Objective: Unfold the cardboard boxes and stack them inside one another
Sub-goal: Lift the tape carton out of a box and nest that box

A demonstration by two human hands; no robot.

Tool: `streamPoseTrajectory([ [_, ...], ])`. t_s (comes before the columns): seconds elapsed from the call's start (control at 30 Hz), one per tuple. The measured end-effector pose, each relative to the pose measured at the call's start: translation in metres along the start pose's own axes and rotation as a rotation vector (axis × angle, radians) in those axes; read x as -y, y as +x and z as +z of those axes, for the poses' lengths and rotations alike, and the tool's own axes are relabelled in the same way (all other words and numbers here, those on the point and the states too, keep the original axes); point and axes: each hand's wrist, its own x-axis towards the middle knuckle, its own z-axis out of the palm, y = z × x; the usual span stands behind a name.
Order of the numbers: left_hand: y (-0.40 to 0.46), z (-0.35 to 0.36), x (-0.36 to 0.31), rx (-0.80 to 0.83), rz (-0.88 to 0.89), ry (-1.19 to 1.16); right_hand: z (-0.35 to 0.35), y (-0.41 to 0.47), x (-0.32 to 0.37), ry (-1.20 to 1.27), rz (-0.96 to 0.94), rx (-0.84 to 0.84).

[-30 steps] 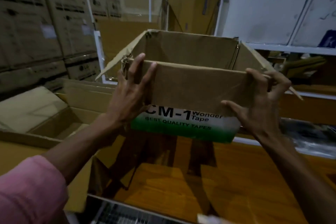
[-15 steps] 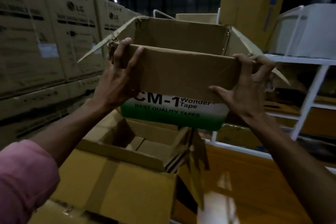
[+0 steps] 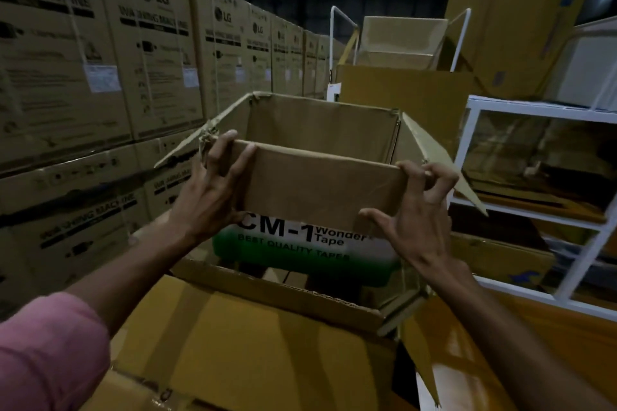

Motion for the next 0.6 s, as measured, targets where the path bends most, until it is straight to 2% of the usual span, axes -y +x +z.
streamPoseTrajectory([
  [0.07, -0.008, 0.011, 0.006, 0.096, -0.011, -0.017, 0.01, -0.01, 0.002, -0.026, 0.02, 0.032],
  [0.43, -0.037, 0.065, 0.016, 0.233, -0.085, 0.042, 0.048, -0.048, 0.022, -0.065, 0.164, 0.181],
  [0.6, -0.044, 0.067, 0.025, 0.367, -0.119, 0.076, 0.059, -0.057, 0.028, -0.081, 0.228, 0.345],
])
